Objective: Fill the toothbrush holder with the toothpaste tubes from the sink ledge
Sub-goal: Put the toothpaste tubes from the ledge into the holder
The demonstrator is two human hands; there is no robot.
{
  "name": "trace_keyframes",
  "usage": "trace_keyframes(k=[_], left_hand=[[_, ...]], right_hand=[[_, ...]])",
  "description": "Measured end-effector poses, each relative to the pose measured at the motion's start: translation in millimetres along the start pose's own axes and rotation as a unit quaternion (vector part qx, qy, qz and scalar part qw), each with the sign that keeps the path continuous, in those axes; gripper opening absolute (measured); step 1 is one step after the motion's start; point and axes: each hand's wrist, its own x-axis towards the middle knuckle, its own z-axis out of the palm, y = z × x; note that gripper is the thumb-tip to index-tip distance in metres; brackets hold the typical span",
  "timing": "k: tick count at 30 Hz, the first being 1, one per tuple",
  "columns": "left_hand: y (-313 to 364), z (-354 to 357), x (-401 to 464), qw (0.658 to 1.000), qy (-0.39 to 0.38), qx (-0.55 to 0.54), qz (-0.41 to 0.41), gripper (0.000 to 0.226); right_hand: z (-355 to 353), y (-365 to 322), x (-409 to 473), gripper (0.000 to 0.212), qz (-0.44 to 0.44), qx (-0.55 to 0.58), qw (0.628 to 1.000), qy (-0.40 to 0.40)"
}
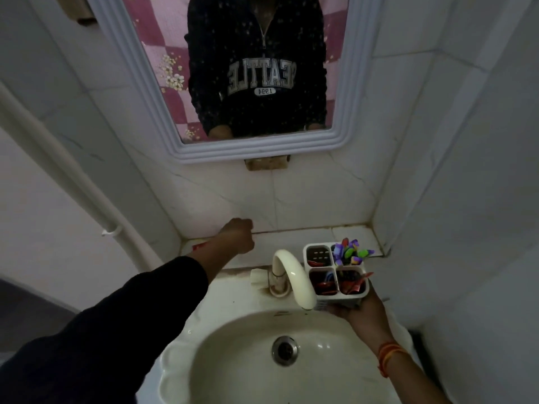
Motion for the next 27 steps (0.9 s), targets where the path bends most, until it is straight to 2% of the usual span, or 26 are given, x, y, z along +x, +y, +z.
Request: trace_keyframes(k=[2, 4, 10, 16, 22, 25, 27], left_hand=[[-19, 14, -1, 0.998, -0.028, 0.029, -0.053, 0.059], [-34, 28, -1, 0.996, -0.03, 0.047, -0.07, 0.062], [-60, 45, 7, 0.992, 0.051, 0.107, -0.031, 0.046], [-69, 47, 5, 0.983, 0.068, 0.169, -0.003, 0.048], [-32, -5, -13, 0.995, 0.011, 0.088, 0.052, 0.055], [7, -45, -30, 0.989, 0.047, 0.075, 0.116, 0.036], [33, -68, -46, 0.982, 0.079, 0.029, 0.168, 0.035]], right_hand=[[1, -4, -1, 0.069, 0.014, 0.031, 0.999, -0.004], [2, -3, -1, 0.066, 0.02, 0.054, 0.998, -0.004], [3, -10, -1, 0.052, 0.059, 0.104, 0.993, -0.005], [3, -7, -2, 0.067, 0.053, 0.069, 0.996, -0.003], [5, -10, -2, 0.067, 0.067, 0.088, 0.994, 0.008], [4, -15, -6, 0.064, 0.055, 0.066, 0.996, 0.004], [3, -10, -4, 0.069, 0.043, 0.023, 0.999, 0.012]])
